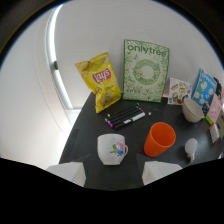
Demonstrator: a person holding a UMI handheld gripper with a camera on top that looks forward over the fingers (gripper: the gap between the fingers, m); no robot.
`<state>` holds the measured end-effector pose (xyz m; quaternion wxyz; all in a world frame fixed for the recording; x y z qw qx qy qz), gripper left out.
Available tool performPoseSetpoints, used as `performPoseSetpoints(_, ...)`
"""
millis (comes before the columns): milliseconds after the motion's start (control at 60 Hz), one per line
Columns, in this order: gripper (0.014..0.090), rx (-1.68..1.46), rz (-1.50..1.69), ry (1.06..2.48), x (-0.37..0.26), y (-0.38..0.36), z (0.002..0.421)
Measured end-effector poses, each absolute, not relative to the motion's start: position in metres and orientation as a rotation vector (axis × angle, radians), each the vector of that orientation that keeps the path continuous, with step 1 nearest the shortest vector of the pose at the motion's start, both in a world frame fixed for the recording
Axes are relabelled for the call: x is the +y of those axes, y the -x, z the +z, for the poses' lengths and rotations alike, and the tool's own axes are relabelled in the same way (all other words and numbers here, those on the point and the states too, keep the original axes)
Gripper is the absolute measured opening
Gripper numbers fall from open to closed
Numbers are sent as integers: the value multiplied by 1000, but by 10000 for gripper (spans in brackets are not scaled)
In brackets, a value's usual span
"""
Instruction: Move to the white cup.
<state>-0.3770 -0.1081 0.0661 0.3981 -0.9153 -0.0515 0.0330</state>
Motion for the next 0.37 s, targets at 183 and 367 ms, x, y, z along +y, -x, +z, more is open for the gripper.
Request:
performPoseSetpoints(183,846,-128,98,2328,-106,380,58)
performPoseSetpoints(367,846,-134,96,2328,-103,382,54)
